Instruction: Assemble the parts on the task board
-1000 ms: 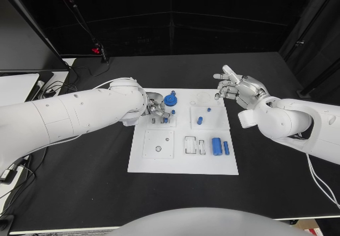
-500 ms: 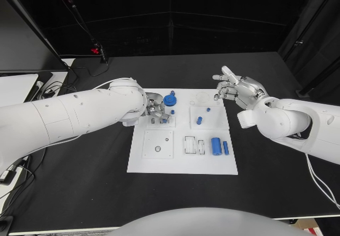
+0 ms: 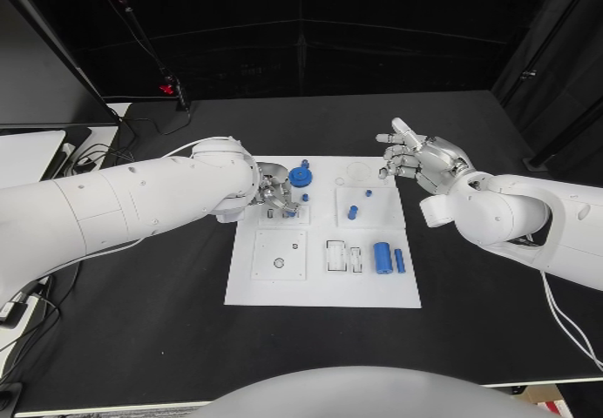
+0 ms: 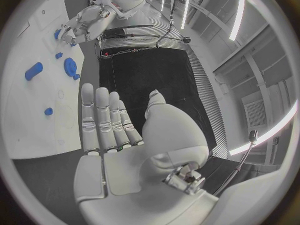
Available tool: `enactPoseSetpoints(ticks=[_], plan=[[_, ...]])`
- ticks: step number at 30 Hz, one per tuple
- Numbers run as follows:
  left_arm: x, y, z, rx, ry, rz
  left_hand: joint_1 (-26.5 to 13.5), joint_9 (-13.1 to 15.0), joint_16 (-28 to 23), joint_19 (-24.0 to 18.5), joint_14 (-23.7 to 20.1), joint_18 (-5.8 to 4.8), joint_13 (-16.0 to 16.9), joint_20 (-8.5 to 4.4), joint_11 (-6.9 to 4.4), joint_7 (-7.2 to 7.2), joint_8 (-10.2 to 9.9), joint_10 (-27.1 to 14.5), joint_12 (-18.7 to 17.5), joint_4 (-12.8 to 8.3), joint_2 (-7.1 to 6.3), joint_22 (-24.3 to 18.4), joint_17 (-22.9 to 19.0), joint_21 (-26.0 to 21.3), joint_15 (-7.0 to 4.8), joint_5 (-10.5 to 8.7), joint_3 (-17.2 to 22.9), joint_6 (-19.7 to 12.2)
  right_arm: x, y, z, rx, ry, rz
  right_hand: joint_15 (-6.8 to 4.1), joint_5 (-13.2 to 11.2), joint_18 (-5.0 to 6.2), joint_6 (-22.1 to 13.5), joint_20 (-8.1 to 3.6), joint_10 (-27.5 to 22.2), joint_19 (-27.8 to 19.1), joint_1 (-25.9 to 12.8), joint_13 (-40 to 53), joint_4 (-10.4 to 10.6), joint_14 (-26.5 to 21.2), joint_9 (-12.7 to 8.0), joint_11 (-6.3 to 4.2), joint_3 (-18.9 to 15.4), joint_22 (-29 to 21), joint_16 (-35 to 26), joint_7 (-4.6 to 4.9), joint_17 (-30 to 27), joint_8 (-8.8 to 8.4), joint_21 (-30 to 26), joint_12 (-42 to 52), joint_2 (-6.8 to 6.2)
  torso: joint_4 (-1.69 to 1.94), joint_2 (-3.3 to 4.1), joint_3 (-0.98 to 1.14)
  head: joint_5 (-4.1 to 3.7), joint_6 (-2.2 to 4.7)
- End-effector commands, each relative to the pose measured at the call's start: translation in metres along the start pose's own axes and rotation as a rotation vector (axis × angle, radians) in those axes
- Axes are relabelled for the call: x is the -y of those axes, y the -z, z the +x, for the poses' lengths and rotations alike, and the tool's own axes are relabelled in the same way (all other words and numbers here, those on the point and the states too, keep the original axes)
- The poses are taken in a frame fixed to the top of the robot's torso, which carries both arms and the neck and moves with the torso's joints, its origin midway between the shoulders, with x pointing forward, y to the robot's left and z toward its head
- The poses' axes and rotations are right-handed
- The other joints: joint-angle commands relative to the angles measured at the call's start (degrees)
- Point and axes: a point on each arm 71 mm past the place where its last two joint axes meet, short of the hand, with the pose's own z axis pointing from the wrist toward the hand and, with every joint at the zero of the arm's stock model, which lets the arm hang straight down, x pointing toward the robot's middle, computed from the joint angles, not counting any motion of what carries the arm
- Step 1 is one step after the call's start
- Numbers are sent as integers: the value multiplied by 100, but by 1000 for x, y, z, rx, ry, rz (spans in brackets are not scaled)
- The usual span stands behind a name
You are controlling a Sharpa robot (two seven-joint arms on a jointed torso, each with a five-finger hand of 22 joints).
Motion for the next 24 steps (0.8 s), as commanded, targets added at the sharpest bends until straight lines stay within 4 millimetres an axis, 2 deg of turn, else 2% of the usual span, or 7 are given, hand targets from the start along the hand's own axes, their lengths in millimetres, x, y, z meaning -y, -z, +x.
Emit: enactPoseSetpoints(ticks=[1,7,14,20,24], plan=[[1,0,-2,17,8,23,101,60,5,598,600,-37,1496,-27,-30,-23,-30,608,7,-13,-32,1509,1509,18,-53,99,104,52,0,0,0,0,-2,2,4,-2,49,-35,22,-48,-33,8,-10,-4,-42,-6,8,-41,-11,37,65,-10,25,-31,37,63,4,1,2,-8,-2],[-1,1,-3,34,15,36,171,119,5,598,600,-37,1496,-29,-29,-22,-47,608,7,-23,-124,1509,1509,18,-55,164,217,68,2,0,-1,3,-2,8,9,-4,49,-61,27,-66,-39,11,-31,-5,-57,-10,13,-45,-20,46,67,-27,33,-38,47,71,0,2,-1,-15,-11],[-5,5,-4,58,35,54,199,148,5,598,600,-37,1496,-31,-30,-23,-48,608,7,-26,-173,1509,1509,18,-57,165,256,86,3,1,-3,7,-1,14,13,-6,49,-76,31,-82,-44,15,-47,-7,-69,-12,17,-48,-27,53,68,-40,42,-44,53,77,8,1,6,-12,-26],[-11,9,-4,49,77,46,208,161,5,598,600,-37,1496,-31,-31,-24,-50,608,7,-23,-200,1509,1509,18,-58,163,270,93,3,0,-4,9,0,16,16,-7,49,-85,33,-93,-47,17,-57,-8,-77,-13,21,-51,-31,58,68,-48,48,-47,57,80,20,-3,14,17,-34],[-15,11,-3,44,86,35,192,173,5,598,600,-37,1496,-32,-27,-17,-62,608,7,-6,-226,1509,1509,18,-58,155,277,86,3,0,-4,10,0,17,17,-8,49,-89,34,-98,-48,18,-61,-8,-80,-13,22,-52,-33,61,68,-51,50,-48,59,81,10,1,8,39,-36]])
